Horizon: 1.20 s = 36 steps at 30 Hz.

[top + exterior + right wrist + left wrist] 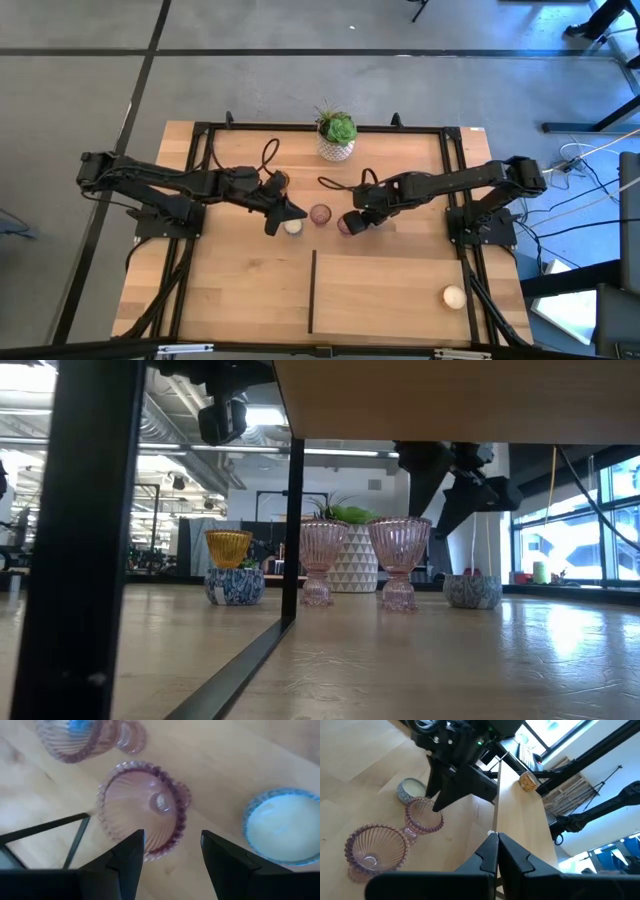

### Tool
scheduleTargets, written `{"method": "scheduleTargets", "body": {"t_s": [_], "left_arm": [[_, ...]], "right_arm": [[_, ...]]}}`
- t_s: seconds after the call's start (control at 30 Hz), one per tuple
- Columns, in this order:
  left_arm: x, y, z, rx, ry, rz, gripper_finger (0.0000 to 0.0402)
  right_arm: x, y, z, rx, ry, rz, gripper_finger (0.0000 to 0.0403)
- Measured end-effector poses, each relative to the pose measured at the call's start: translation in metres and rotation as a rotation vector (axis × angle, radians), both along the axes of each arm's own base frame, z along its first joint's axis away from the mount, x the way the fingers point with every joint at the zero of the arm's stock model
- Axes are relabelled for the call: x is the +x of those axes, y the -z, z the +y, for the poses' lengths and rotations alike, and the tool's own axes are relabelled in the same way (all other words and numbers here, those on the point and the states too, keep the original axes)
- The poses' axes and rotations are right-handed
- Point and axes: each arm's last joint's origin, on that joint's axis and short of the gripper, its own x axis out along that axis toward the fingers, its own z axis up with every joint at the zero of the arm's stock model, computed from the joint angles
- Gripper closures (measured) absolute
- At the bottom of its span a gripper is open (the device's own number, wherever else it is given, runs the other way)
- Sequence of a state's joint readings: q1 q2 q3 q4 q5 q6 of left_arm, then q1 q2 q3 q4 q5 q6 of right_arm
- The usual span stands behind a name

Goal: Pick & Place candle stick holders
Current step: Put the purple glass candle holder on the shelf aligned with the yellow scented candle

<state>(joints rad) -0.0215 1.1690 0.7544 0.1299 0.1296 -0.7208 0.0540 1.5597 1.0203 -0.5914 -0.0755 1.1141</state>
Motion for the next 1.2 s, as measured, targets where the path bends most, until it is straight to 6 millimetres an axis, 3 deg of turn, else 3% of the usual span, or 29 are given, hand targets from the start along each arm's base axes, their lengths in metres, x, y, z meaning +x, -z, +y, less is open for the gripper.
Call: {"method": "scheduleTargets", "body": {"t_s": [0.43, 1.2], "left_arm": [[0.0, 0.0, 0.0, 0.003, -0.006, 0.0, 0.0398], [0.0, 0.001, 0.001, 0.025, -0.038, 0.008, 0.0398]], "right_arm": [[0.002, -0.001, -0.002, -0.069, 0.034, -0.019, 0.0207], [0.007, 0.012, -0.001, -0.051, 0.029, 0.018, 0.0266]]}}
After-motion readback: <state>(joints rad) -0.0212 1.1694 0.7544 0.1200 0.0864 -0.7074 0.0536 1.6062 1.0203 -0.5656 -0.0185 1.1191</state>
